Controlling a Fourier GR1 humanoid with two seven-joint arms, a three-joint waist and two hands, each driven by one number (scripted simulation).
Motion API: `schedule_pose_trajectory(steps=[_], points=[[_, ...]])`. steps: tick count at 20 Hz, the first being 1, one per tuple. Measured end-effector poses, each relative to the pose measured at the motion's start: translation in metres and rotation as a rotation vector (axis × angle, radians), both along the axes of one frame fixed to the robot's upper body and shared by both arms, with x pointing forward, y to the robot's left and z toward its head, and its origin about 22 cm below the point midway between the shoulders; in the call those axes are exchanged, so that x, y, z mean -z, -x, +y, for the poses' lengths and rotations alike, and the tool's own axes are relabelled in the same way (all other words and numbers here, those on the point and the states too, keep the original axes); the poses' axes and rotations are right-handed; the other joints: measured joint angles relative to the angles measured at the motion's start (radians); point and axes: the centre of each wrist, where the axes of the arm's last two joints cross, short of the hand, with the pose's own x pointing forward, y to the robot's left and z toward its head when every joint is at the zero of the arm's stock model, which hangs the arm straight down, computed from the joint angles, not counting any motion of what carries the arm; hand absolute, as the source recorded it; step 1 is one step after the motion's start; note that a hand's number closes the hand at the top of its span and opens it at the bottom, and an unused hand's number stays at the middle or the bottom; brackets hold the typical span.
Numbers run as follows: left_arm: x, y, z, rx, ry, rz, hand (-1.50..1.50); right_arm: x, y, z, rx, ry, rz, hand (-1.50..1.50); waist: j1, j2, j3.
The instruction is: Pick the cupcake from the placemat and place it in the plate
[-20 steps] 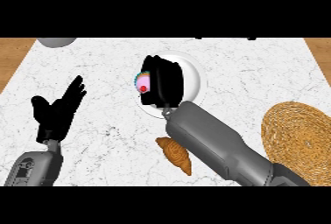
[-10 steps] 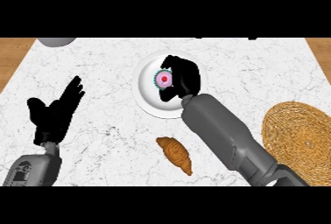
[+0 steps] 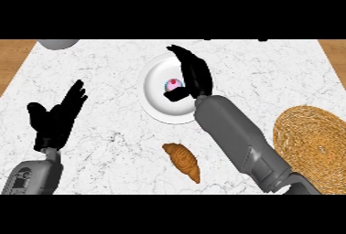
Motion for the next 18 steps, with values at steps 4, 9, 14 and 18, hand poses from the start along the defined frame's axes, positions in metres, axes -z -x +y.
schedule_pose_trajectory(steps=[4, 9, 14, 18], points=[[0.003, 0.003, -0.001, -0.003, 0.000, 0.005, 0.00, -0.022, 0.005, 0.009, -0.103, -0.175, -0.084, -1.50, -0.002, -0.005, 0.000], [0.006, 0.005, 0.000, -0.023, -0.001, 0.016, 0.00, -0.040, 0.010, 0.008, -0.117, -0.391, -0.016, -1.50, -0.017, -0.010, 0.000], [0.002, 0.006, 0.001, -0.031, -0.001, 0.014, 0.00, -0.037, 0.009, -0.009, -0.166, -0.536, 0.137, -1.50, -0.023, -0.010, 0.000], [0.007, 0.006, -0.005, -0.033, 0.000, 0.011, 0.00, -0.027, 0.009, -0.037, -0.196, -0.579, 0.167, -1.50, -0.027, -0.010, -0.001]])
